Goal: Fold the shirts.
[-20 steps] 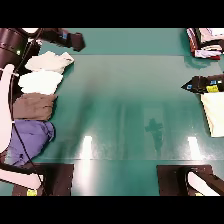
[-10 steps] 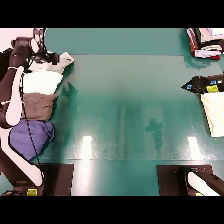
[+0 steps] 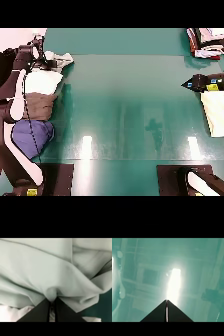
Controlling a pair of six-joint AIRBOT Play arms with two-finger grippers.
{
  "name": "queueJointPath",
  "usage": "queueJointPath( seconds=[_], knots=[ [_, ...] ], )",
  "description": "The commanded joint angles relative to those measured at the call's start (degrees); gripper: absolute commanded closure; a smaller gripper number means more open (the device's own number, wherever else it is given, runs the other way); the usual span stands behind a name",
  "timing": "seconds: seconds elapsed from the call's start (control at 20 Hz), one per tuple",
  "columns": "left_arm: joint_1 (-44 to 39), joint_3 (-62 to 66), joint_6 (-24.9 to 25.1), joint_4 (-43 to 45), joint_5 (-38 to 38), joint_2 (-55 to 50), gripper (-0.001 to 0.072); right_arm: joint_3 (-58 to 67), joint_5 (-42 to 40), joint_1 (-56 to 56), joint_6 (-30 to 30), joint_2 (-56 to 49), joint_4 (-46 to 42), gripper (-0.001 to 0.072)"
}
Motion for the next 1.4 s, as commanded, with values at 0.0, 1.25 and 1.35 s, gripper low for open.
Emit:
queueJointPath(
  seconds=[0.0, 1.25, 1.35],
  knots=[
    [0.2, 4.2, -2.2, -2.6, -5.3, 1.4, 0.0682, 0.1, -2.8, 0.0, 0.0, 0.2, 1.6, 0.0694],
    [-44.8, -35.0, -4.1, -21.7, -2.8, 43.6, 0.0036, 31.4, 4.3, 0.0, -3.1, -7.1, 6.1, 0.0694],
    [-43.8, -34.9, -3.4, -21.7, -1.6, 42.1, 0.0035, 33.3, 7.5, 0.0, -3.1, -8.4, 6.1, 0.0694]
  ],
)
